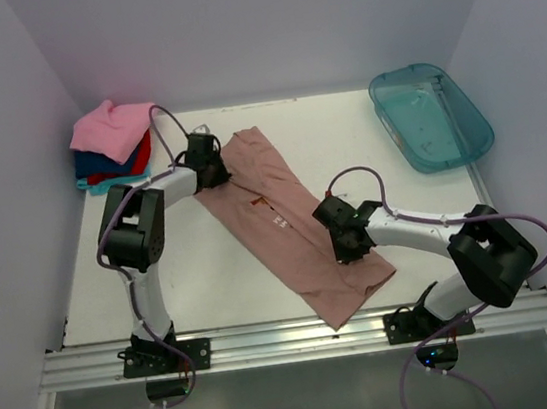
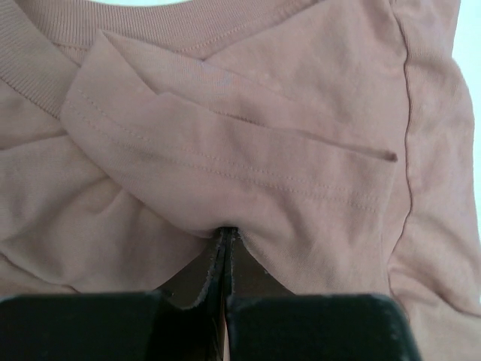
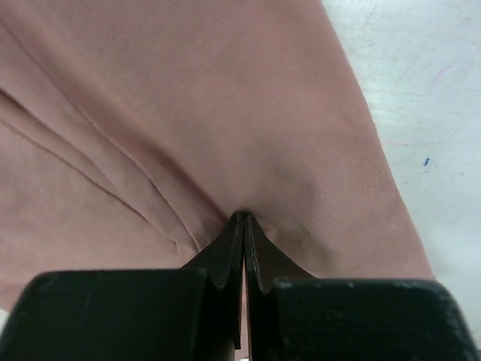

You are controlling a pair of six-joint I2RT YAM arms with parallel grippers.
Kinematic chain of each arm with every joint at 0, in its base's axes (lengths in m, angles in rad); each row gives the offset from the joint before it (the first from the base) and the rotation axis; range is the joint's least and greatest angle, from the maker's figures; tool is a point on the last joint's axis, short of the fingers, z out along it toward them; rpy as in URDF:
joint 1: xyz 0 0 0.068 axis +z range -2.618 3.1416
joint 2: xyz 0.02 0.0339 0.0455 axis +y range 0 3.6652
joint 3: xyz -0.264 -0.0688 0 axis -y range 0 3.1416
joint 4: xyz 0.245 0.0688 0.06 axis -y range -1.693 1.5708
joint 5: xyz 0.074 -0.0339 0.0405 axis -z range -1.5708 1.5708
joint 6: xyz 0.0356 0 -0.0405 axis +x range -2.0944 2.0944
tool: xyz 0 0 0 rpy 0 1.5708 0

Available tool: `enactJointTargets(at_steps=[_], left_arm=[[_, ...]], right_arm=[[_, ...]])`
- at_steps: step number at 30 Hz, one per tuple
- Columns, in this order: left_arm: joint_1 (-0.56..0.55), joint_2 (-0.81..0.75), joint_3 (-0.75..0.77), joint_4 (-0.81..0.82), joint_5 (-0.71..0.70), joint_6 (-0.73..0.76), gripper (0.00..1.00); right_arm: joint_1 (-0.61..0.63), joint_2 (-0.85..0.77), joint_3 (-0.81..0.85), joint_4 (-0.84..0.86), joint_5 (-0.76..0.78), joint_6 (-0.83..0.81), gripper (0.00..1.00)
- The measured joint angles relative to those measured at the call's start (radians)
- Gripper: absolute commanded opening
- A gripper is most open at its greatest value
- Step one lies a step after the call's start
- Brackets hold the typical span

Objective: Fold and stack the t-shirts
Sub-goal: Rotate the tshirt 90 degrees

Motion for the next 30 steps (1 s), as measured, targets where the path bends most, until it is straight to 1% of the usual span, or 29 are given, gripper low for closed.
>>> enactJointTargets(at_steps=[4, 13, 16, 23, 26, 30], left_arm=[[-0.004, 0.131, 0.203, -0.073, 0.074, 0.013, 0.0], [-0.006, 0.366, 0.576, -0.199, 0.268, 0.056, 0.0], [-0.006, 0.422, 0.664, -0.222, 0.322, 0.069, 0.0], [-0.002, 0.539, 0.852, -0.269, 0.43, 0.075, 0.0], [0.0, 0.57, 0.898, -0.274, 0.467, 0.075, 0.0], [0.008, 0.586, 0.914, -0.267, 0.509, 0.073, 0.0]], right_arm=[[0.0, -0.009, -0.006, 0.002, -0.044, 0.001, 0.0], [0.011, 0.01, 0.005, 0.021, -0.132, 0.025, 0.0], [0.035, 0.039, 0.031, 0.027, -0.155, 0.045, 0.0], [0.138, 0.113, 0.101, 0.054, -0.18, 0.084, 0.0], [0.176, 0.129, 0.115, 0.068, -0.184, 0.103, 0.0], [0.206, 0.13, 0.118, 0.069, -0.199, 0.124, 0.0]])
